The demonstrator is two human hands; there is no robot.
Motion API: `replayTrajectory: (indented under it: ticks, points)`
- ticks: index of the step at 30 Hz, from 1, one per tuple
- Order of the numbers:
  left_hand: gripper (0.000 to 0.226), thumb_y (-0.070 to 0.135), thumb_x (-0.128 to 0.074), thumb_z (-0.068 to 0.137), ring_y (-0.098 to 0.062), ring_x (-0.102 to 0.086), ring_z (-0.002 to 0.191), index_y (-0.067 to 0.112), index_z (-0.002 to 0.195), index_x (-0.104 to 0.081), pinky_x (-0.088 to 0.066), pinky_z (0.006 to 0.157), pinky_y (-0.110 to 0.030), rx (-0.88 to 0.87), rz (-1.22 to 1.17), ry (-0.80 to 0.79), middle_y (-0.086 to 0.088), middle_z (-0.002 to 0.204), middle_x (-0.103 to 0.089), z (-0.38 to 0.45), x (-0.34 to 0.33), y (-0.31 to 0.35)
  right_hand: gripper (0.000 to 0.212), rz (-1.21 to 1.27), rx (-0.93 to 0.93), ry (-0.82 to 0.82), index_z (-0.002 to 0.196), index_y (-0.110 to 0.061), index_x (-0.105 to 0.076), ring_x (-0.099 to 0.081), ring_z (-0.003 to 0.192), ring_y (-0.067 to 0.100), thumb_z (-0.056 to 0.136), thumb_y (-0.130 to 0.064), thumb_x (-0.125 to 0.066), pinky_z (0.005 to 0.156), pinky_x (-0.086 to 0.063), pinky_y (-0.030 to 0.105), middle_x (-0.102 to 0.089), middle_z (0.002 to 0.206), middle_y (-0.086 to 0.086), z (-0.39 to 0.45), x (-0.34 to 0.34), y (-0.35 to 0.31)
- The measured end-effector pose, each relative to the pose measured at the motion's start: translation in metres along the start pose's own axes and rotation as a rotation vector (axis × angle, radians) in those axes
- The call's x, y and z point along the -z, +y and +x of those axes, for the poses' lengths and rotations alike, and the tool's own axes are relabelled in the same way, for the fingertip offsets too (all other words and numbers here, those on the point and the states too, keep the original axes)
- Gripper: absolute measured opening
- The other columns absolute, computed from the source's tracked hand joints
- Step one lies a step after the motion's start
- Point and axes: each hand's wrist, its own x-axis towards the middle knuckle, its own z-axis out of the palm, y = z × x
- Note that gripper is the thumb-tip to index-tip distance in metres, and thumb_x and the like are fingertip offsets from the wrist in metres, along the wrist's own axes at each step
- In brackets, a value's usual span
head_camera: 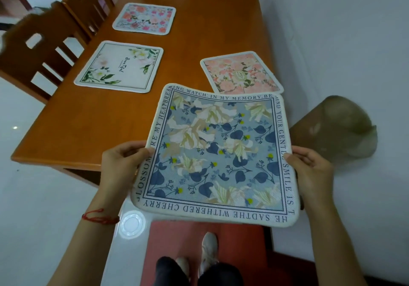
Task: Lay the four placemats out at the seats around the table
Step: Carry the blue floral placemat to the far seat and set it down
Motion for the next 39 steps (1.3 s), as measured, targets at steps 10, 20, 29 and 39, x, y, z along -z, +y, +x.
replayTrajectory:
  ticks: [10,20,29,39]
  points:
    - [0.011,0.003,-0.065,0.080,-0.006,-0.068,0.058,0.012,0.084,-0.069,-0.051,0.051,-0.014,-0.017,-0.014,0.067,0.010,0.065,-0.072,-0.057,0.047,-0.038,0.022,0.002,0.017,-0.073,0.083,-0.019,-0.065,-0.067,0.061,0.006,0.080,0.002,-0.063,0.058,-0.056,0.020,-0.070,0.065,-0.011,-0.065,0.002,0.009]
    - [0.009,0.005,-0.069,0.078,-0.007,-0.065,0.054,0.013,0.082,-0.070,-0.051,0.050,-0.016,0.039,-0.079,0.329,0.006,0.063,-0.071,-0.116,0.073,-0.073,0.022,-0.048,0.031,-0.261,0.082,-0.023,-0.065,-0.067,0.069,0.012,0.079,-0.001,-0.066,0.064,-0.057,0.024,-0.071,0.069,-0.008,-0.077,-0.007,0.025]
    - [0.011,0.002,-0.069,0.077,-0.007,-0.065,0.057,0.012,0.082,-0.070,-0.053,0.054,-0.017,0.083,-0.177,0.564,0.008,0.062,-0.071,-0.182,0.081,-0.107,0.018,-0.123,0.064,-0.521,0.086,-0.019,-0.064,-0.065,0.062,0.001,0.080,-0.003,-0.066,0.055,-0.053,0.015,-0.069,0.070,-0.009,-0.079,-0.023,0.033]
    - [0.012,0.006,-0.069,0.078,-0.010,-0.068,0.062,0.017,0.081,-0.070,-0.055,0.056,-0.019,0.140,-0.261,0.848,0.006,0.068,-0.073,-0.239,0.128,-0.139,0.016,-0.187,0.087,-0.763,0.089,-0.015,-0.065,-0.068,0.063,0.007,0.080,-0.001,-0.065,0.056,-0.057,0.023,-0.068,0.080,-0.001,-0.125,-0.090,0.031]
